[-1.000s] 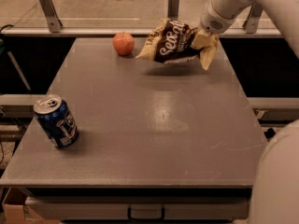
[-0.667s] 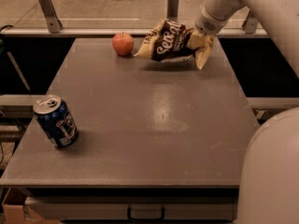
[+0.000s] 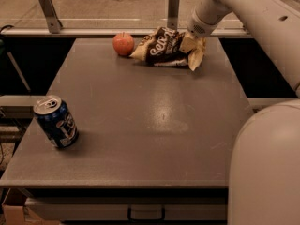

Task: Move brown chip bag near apple

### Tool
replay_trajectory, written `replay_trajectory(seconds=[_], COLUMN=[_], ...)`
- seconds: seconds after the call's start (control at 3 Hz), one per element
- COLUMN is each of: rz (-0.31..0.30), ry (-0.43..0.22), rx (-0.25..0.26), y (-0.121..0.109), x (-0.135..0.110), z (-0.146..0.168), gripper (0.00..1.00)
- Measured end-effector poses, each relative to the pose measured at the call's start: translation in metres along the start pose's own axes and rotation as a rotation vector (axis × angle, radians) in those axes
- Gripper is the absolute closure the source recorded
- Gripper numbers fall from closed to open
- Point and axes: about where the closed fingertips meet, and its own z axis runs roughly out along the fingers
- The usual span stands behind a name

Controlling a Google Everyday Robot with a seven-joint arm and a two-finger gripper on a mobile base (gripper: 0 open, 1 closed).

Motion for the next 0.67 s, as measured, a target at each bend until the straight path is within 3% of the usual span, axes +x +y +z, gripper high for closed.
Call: replay_trajectory(seconds=[0.33, 0.67], rz=[0.004, 0.001], ry=[-0.003, -0.012], rx=[-0.002, -0.001], y=[0.001, 0.000], x=[-0.008, -0.019], z=[0.007, 0.010], gripper=[0.05, 0.00])
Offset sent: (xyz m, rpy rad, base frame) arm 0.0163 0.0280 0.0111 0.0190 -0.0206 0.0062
